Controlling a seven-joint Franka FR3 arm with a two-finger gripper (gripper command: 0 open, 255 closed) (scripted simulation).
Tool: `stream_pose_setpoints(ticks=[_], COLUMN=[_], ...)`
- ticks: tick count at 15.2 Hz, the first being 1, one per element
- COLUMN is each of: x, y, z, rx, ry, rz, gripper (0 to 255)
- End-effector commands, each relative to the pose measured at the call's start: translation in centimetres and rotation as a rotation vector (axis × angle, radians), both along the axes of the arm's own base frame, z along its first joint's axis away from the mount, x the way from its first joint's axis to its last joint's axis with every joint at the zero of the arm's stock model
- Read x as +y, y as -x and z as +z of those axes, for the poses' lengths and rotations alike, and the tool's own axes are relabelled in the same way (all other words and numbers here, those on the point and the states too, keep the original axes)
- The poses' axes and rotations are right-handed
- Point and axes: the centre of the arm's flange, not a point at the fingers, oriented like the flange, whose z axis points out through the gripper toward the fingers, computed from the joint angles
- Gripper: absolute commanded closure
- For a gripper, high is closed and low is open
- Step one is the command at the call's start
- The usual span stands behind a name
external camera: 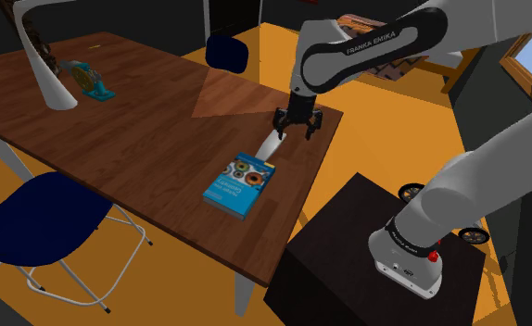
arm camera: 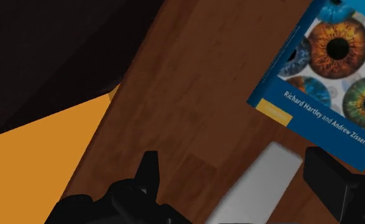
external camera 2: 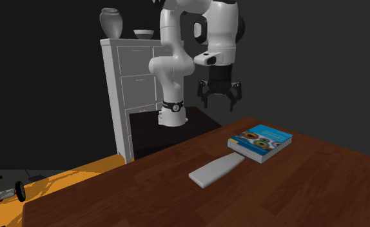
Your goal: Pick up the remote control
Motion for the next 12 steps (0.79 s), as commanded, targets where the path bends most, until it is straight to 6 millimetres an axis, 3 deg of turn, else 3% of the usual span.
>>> stream_pose_setpoints(ticks=[1, 12], x=[-0.2, -4.2], y=[-1.9, -11.3], z=[-1.7, -10.4], rx=[-0.011, -0.062], ry=[0.01, 0.069], rz=[-0.088, -0.541], gripper=[0, 0])
